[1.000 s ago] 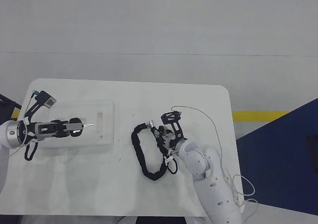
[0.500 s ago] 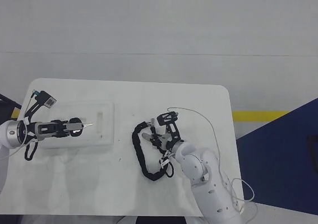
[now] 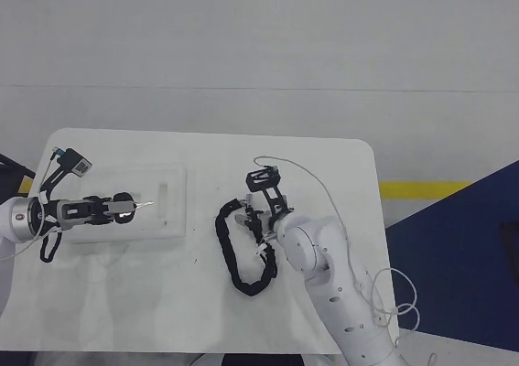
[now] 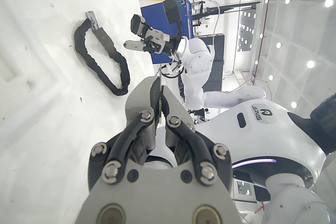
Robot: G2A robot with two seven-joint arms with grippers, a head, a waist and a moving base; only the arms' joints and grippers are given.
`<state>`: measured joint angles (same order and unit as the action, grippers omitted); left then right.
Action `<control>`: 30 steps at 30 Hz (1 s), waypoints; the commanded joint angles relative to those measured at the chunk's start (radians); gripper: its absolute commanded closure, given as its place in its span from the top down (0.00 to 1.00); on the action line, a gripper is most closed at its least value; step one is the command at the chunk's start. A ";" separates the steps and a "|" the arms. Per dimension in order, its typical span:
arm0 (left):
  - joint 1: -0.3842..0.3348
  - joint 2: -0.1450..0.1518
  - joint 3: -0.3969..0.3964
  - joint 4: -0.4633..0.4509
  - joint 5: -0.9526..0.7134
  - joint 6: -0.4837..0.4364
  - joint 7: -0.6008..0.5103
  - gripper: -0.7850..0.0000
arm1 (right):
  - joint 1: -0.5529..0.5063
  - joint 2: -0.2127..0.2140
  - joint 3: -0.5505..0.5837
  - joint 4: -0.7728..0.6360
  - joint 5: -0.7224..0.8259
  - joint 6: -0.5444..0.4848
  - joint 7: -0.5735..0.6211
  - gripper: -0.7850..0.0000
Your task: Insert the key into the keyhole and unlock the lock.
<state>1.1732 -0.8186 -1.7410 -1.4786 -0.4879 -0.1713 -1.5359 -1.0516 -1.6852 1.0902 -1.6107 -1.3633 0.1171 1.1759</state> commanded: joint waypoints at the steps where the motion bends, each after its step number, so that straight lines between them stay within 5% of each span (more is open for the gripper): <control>1: 0.000 0.000 0.000 0.000 0.000 0.000 0.000 0.00 | 0.062 -0.005 -0.016 0.046 -0.005 0.038 0.124 1.00; 6: 0.000 0.000 0.000 0.000 0.000 0.000 0.000 0.00 | 0.183 -0.023 -0.059 0.197 0.033 0.069 0.255 1.00; 16: 0.000 0.000 0.000 0.000 0.000 0.000 0.000 0.00 | 0.251 -0.046 -0.183 0.333 -0.051 0.051 0.134 1.00; 18: 0.000 0.000 0.000 0.000 0.000 0.000 0.000 0.00 | 0.251 -0.048 -0.197 0.354 -0.078 0.069 0.123 0.87; 21: 0.000 0.000 0.000 0.000 0.000 0.000 0.000 0.00 | 0.257 -0.052 -0.199 0.377 -0.078 0.077 0.118 0.82; 22: 0.000 0.000 0.000 0.000 0.000 0.000 0.000 0.00 | 0.261 -0.054 -0.198 0.387 -0.078 0.081 0.121 0.71; 24: 0.000 0.000 0.000 0.000 0.000 0.000 0.000 0.00 | 0.267 -0.057 -0.196 0.403 -0.066 0.080 0.126 0.69; 26: 0.000 0.000 0.000 0.000 0.000 0.000 0.000 0.00 | 0.276 -0.060 -0.194 0.418 -0.059 0.081 0.126 0.47; 30: 0.000 0.000 0.000 0.000 0.000 0.000 0.000 0.00 | 0.291 -0.066 -0.193 0.446 -0.047 0.088 0.130 0.47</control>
<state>1.1732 -0.8186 -1.7410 -1.4786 -0.4879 -0.1713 -1.5359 -0.7648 -1.7496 0.8970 -1.1715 -1.4126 0.2042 1.3056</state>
